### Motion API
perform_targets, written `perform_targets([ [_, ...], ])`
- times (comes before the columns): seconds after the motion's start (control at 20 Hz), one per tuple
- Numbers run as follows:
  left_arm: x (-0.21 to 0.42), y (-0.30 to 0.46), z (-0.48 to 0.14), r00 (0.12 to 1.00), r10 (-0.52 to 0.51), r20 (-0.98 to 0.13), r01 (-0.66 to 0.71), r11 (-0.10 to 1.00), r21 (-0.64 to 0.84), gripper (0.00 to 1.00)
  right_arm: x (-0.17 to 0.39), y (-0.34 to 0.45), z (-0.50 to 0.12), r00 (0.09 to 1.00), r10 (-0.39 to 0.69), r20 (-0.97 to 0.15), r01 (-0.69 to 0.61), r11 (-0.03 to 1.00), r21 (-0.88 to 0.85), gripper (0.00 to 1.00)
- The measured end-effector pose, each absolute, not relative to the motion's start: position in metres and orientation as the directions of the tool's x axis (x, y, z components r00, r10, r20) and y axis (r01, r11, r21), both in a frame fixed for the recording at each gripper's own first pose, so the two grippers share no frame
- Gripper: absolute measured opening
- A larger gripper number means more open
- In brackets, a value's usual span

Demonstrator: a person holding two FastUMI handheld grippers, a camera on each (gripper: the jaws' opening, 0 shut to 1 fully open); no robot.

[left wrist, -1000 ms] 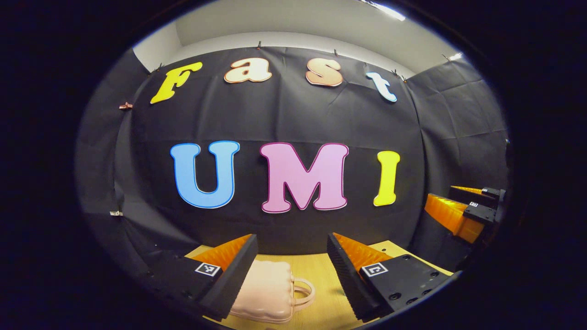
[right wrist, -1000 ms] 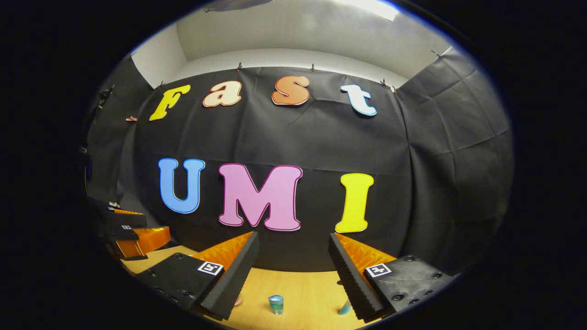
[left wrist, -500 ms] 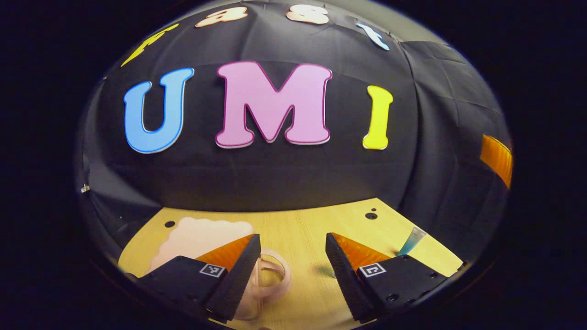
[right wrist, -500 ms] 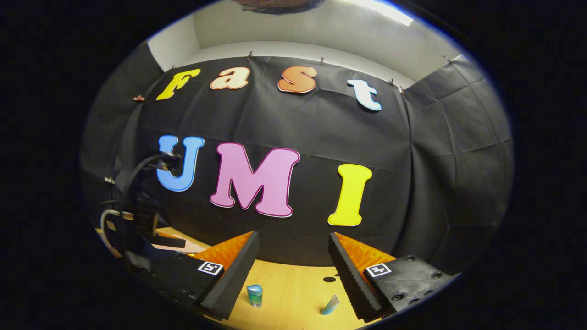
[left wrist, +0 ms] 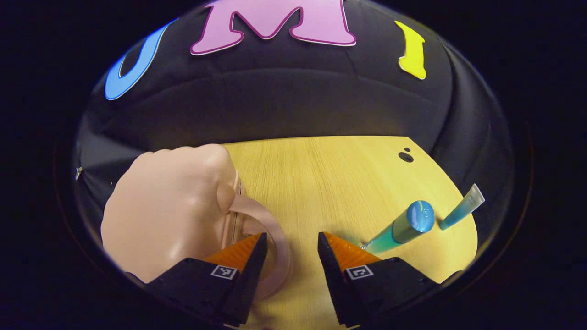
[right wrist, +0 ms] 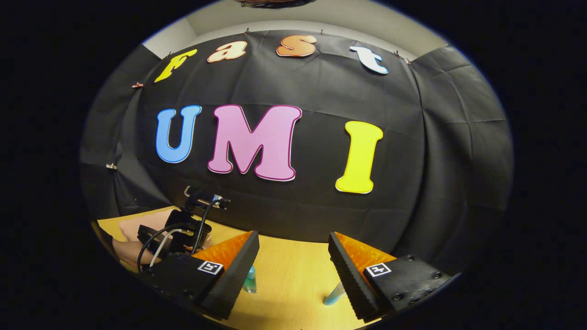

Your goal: First open the suitcase, pack the skin care products into it, and then close the suitcase.

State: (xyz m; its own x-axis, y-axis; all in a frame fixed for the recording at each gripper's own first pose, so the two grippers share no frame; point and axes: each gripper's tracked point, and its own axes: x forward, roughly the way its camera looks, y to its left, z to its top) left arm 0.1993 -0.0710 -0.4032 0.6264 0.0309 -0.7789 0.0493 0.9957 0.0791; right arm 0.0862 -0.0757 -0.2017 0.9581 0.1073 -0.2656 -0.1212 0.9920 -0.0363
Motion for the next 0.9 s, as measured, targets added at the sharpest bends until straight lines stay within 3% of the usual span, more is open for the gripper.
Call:
perform_targets([
  [0.05, 0.197, -0.069, -0.411, 0.609, 0.048, -0.792, 0.042, 0.995, 0.093, 0.67, 0.086, -0.076, -0.203, 0.957, 0.105, -0.270, -0.118, 0.992, -0.033, 0.96],
  [0.15, 0.197, -0.057, -0.414, 0.603, 0.102, -0.791, -0.008, 0.993, 0.121, 0.41, 0.087, -0.076, -0.208, 0.954, 0.100, -0.281, -0.119, 0.991, -0.054, 0.96],
  [0.2, 0.197, -0.060, -0.411, 0.610, 0.090, -0.787, -0.018, 0.995, 0.100, 0.21, 0.088, -0.077, -0.212, 0.953, 0.095, -0.287, -0.123, 0.989, -0.079, 0.96],
  [0.45, 0.200, -0.063, -0.401, 0.623, 0.040, -0.781, 0.008, 0.998, 0.057, 0.06, 0.090, -0.081, -0.213, 0.949, 0.084, -0.303, -0.104, 0.993, -0.052, 0.96],
  [0.6, 0.202, -0.054, -0.326, 0.657, -0.026, -0.753, -0.028, 0.998, -0.060, 0.06, 0.089, -0.071, -0.203, 0.953, 0.096, -0.288, -0.115, 0.992, -0.048, 0.96],
  [0.75, 0.210, -0.015, -0.251, 0.704, -0.022, -0.710, 0.031, 1.000, 0.000, 0.06, 0.093, -0.065, -0.195, 0.959, 0.111, -0.262, -0.132, 0.989, -0.067, 0.96],
  [0.9, 0.211, 0.084, -0.164, 0.715, 0.010, -0.699, 0.039, 0.998, 0.054, 0.06, 0.100, -0.044, -0.191, 0.956, 0.142, -0.255, -0.154, 0.988, -0.027, 0.96],
])
